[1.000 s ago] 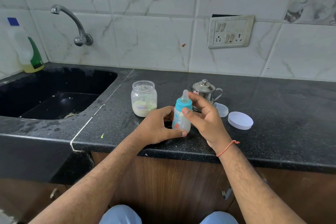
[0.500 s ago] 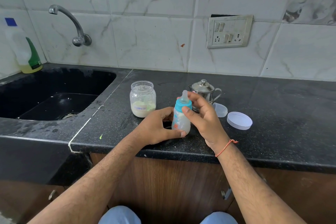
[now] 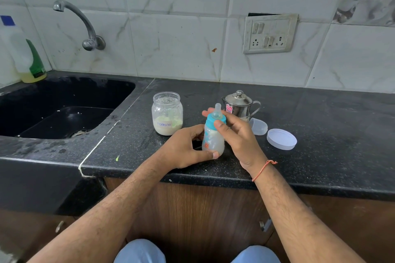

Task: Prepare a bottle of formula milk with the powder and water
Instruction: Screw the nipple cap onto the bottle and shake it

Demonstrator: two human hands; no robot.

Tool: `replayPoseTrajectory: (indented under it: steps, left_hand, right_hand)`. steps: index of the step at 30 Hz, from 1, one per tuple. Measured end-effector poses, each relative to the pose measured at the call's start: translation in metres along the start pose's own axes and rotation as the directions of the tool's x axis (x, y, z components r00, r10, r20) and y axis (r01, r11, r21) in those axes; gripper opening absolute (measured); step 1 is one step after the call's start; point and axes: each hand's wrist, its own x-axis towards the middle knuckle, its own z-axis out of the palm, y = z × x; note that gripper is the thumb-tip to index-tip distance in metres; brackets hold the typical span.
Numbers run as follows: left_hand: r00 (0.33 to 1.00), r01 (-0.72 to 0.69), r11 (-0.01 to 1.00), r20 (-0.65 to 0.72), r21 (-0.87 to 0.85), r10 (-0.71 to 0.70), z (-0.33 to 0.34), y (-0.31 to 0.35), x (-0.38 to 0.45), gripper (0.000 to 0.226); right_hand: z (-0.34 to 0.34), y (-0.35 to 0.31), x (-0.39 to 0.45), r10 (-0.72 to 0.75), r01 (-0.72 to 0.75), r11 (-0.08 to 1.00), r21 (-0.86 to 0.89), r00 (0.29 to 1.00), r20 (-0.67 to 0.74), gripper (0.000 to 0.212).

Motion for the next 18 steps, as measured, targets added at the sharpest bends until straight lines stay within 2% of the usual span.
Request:
replayPoseTrajectory:
  steps: [2, 6, 7, 11, 13, 15, 18]
  left_hand:
    - [1.000, -0.003, 1.000, -0.011, 0.005, 0.003, 0.0010, -0.0006, -0.0002, 0.053]
    - [1.000, -0.022, 0.999, -0.005, 0.023, 0.022, 0.0009, 0.0010, -0.0005, 0.048]
    - [1.000, -0.029, 0.999, -0.004, 0.024, 0.029, 0.0008, 0.0015, -0.0007, 0.048]
    - [0.999, -0.030, 0.999, -0.010, 0.025, 0.030, 0.0007, 0.0019, -0.0006, 0.047]
    - [1.000, -0.027, 0.999, -0.009, 0.028, 0.028, 0.0008, 0.0013, -0.0006, 0.048]
    - [1.000, -0.028, 0.999, -0.006, 0.036, 0.028, 0.0011, 0.0014, -0.0010, 0.044]
    - [0.999, -0.038, 0.997, -0.010, 0.065, 0.038, 0.0015, 0.0016, -0.0004, 0.036]
  right_hand:
    - [-0.0006, 0.0013, 0.0002, -0.014, 0.012, 0.998, -0.056, 0.999, -0.029, 0.035]
    - [0.0003, 0.0031, -0.0026, -0.120, 0.050, 0.952, -0.304, 0.969, -0.217, 0.039]
    - [0.0010, 0.0020, -0.0033, -0.139, 0.062, 0.946, -0.319, 0.965, -0.223, 0.036]
    - [0.0019, -0.0009, -0.0020, -0.069, 0.067, 0.995, -0.079, 0.997, -0.029, 0.036]
    - [0.0000, 0.0012, -0.0004, -0.045, 0.045, 0.997, -0.060, 0.999, 0.003, 0.037]
    - [-0.0011, 0.0048, 0.0008, -0.077, 0.066, 0.984, -0.164, 0.995, -0.061, 0.038]
    - [-0.0007, 0.0082, -0.0006, -0.196, 0.083, 0.907, -0.413, 0.951, -0.238, 0.044]
